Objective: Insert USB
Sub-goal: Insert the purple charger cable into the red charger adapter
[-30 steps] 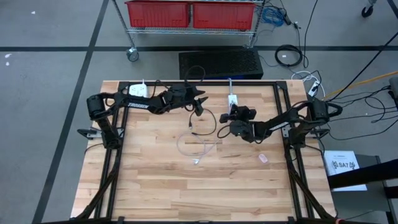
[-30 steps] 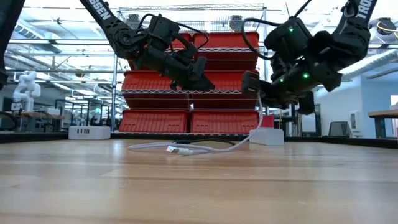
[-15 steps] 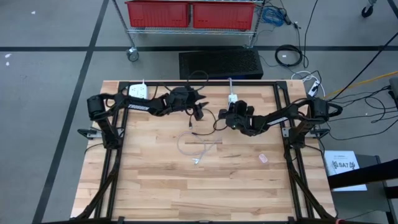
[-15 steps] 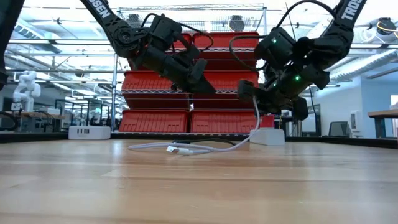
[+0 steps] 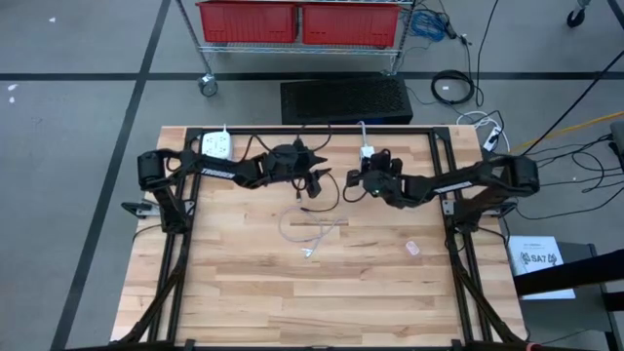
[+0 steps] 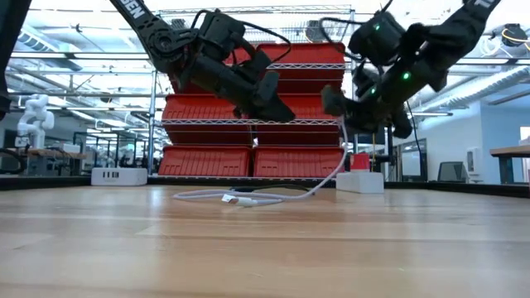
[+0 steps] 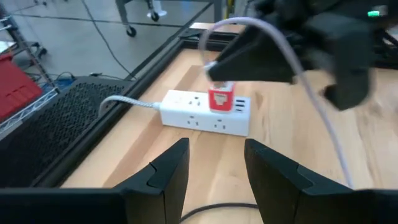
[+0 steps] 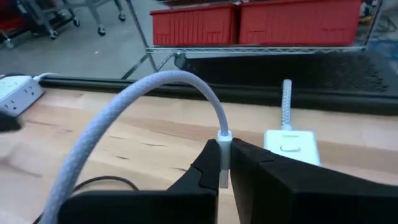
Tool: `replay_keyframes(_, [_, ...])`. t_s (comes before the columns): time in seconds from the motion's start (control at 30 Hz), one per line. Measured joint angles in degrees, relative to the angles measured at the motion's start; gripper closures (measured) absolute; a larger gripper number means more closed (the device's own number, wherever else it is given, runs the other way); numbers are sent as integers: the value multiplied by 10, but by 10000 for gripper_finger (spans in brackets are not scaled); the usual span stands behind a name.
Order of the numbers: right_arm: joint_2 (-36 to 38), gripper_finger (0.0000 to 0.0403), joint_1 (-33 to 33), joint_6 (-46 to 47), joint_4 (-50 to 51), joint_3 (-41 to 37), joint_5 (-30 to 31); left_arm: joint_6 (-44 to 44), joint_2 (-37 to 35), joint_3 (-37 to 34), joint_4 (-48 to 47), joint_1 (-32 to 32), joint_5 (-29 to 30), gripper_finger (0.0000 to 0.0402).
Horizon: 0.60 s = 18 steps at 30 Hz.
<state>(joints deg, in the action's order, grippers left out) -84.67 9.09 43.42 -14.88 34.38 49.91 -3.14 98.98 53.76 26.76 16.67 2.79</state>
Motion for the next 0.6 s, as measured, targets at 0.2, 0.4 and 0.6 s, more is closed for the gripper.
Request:
replay_keyframes(0.2, [27,403,-43,-26,-13,0,21,57,3,0,52,12,3,240])
replay_keyframes(0.4, [23,403,-95,-19,-56,0,19,58,28,0,107,0,-22,240])
replay_keyframes(0.6, [28,403,-140,-108,-91,0,-40,26,55,0,122,-14,-57,240])
